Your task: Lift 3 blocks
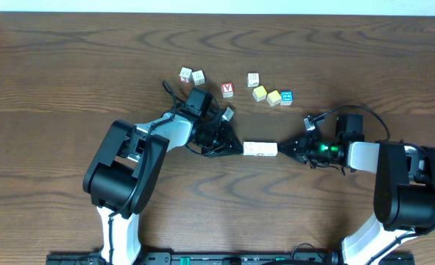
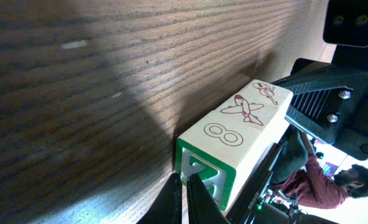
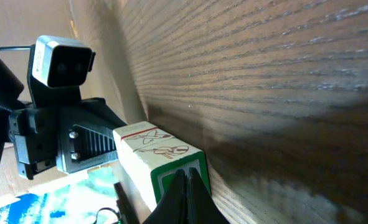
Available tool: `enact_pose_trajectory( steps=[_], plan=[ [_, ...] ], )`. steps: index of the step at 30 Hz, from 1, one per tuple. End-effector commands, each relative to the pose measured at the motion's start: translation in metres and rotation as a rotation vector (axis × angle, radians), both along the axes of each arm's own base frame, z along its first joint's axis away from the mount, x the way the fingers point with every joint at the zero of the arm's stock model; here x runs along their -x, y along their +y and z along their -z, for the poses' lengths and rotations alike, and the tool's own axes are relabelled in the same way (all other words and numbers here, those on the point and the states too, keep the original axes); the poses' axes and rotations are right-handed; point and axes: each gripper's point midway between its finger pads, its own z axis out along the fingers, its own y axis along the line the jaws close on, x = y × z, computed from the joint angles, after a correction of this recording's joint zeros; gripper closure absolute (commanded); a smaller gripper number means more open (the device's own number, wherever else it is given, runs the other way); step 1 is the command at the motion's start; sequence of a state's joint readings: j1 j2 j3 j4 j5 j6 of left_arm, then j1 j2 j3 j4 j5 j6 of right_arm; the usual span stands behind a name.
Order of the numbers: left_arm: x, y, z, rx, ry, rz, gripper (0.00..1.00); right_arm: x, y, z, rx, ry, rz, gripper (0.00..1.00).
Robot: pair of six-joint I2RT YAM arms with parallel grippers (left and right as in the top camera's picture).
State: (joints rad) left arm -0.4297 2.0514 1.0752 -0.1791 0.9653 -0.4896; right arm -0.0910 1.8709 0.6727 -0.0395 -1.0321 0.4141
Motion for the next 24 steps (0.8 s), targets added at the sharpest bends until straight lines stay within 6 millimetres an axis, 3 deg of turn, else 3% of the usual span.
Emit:
enact_pose_trajectory(
  steps=[1, 24],
  plan=[
    [0.0061, -0.0129, -0.0203, 0.074, -0.032, 0.055, 0.93, 0.008, 0.0205, -0.0192, -0.098, -0.012, -0.068, 0.99],
    [0.0078, -0.0142, -0.023, 0.091, -0.024, 0.062, 0.93, 0.0069, 0.0222, -0.0236, -0.122, -0.017, -0.071, 0.99]
  ],
)
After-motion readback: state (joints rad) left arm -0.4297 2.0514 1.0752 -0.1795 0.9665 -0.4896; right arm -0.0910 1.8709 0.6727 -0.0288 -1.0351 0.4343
